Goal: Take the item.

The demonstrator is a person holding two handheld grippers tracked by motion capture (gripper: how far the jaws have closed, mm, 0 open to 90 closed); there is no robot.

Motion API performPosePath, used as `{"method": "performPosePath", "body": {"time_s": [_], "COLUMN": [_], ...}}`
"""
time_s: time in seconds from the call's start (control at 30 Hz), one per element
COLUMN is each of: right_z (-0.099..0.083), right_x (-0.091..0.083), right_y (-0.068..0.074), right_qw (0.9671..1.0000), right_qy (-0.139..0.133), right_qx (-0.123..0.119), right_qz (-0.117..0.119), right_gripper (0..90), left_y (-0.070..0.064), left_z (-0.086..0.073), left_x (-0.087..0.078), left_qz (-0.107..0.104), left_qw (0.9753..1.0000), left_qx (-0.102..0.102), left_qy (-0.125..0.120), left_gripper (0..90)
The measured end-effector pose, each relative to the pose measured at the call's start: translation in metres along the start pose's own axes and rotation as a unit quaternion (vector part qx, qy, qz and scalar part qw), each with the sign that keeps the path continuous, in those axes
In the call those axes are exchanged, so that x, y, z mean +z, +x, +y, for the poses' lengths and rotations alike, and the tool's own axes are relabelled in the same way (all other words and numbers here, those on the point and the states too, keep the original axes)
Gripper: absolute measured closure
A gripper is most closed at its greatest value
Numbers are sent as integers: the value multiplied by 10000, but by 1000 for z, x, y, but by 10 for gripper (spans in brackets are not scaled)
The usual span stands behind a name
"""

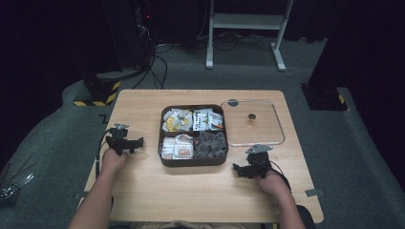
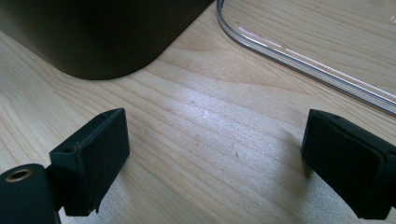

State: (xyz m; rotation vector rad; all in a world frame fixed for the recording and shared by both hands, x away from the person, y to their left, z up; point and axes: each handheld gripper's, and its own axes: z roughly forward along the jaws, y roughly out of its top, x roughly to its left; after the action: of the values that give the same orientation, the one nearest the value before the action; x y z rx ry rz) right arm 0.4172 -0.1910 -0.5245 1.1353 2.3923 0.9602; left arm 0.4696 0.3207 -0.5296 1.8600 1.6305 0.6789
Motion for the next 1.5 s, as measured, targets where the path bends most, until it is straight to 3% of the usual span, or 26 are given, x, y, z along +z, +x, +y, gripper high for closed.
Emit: {"method": "performPosePath", "body": {"time_s": [0.43,0.87,1.03,1.17,1.27,1.37,1.4,1.5], "right_z": [0,0,0,0,0,0,0,0], "right_x": [0,0,0,0,0,0,0,0], "right_y": [0,0,0,0,0,0,0,0], "right_qw": [10000,10000,10000,10000,10000,10000,10000,10000], "right_qy": [0,1,-3,-4,-3,-3,-3,-3], "right_qx": [-3,3,-16,-20,-22,-23,-23,-24], "right_qz": [0,3,2,4,7,5,5,7], "right_gripper": [77,77,76,77,76,77,77,76], "left_y": [0,-1,4,4,5,5,4,2], "left_z": [0,8,16,20,23,25,26,28], "left_x": [0,-8,-13,-18,-20,-21,-22,-22], "left_qz": [12,42,-240,-317,-344,-413,-326,-379], "left_qw": [10000,9996,9979,9980,9963,9957,9959,9958], "left_qx": [3,-25,-160,-199,-379,-342,-216,-207], "left_qy": [-3,278,579,508,697,760,810,809], "left_gripper": [17,188,229,238,238,201,206,219]}}
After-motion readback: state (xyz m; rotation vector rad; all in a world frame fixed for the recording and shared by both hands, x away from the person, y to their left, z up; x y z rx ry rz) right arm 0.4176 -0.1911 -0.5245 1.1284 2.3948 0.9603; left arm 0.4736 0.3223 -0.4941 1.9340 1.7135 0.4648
